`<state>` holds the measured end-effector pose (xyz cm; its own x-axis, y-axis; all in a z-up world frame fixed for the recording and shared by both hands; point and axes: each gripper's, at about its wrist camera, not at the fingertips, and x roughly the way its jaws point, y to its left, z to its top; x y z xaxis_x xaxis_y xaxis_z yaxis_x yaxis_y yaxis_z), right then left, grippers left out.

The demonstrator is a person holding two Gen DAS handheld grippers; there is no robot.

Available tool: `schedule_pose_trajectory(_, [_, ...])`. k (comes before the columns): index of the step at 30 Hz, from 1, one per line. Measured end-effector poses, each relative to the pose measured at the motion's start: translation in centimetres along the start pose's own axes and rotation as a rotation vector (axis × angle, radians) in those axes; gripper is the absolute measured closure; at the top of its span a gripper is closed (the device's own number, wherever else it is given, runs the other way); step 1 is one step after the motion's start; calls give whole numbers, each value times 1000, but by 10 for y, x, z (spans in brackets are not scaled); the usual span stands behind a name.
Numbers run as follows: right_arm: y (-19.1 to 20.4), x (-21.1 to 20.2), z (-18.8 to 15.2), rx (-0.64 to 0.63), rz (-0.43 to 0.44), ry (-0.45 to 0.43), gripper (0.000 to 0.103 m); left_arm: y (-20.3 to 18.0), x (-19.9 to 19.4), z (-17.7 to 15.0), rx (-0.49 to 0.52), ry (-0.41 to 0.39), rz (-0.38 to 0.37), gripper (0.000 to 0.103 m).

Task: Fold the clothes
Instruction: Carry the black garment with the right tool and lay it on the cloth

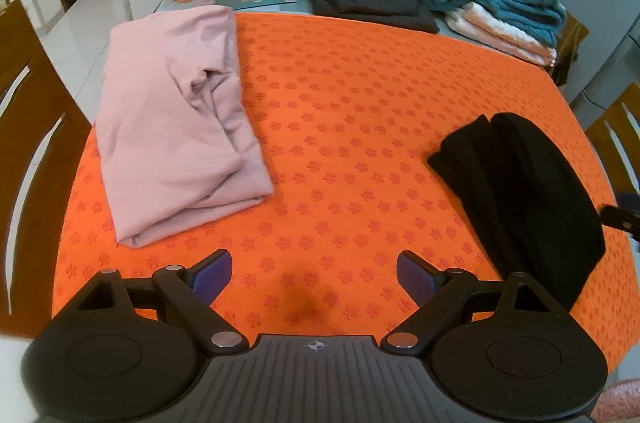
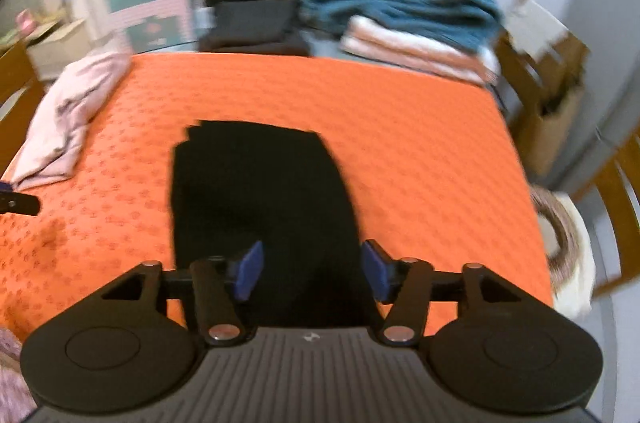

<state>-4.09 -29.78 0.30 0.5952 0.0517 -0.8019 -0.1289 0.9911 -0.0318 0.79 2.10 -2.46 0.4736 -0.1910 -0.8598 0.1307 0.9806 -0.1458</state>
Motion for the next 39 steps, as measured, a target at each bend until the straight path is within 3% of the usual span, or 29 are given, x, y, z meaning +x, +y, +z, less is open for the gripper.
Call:
schedule_pose_trajectory(5, [38, 35, 25, -88, 40, -3, 33, -2, -2, -2, 15, 8, -29, 13])
schedule_pose_trajectory(9, [55, 66, 39, -88, 28, 4, 36, -5, -2, -3, 30, 3, -22, 13])
schedule_pose_trajectory(10, [57, 73, 40, -83, 19, 11, 40, -6, -3, -3, 34, -1, -19, 12])
schedule_pose_trajectory(12, [54, 81, 42, -61, 8, 27, 79, -7, -3, -3, 39, -8, -13, 6])
schedule_pose_trajectory(15, [40, 78, 39, -15, 17, 26, 93, -6, -3, -2, 36, -11, -4, 0])
schedule_pose_trajectory(21, [-2, 46, 27, 72, -36, -13, 96, -10, 3, 2, 48, 1, -25, 1])
schedule_pose_trajectory(29, [-75, -3, -14, 259, -191, -12, 96, -30, 18, 17, 111, 9, -56, 6])
schedule_pose_trajectory(34, [-107, -23, -61, 379, -282, 47, 96, -48, 27, 27, 170, 13, -84, 6])
schedule_pose_trajectory(39, [-120, -32, -114, 489, -301, 139, 97, -63, 36, 35, 215, 11, -104, 8])
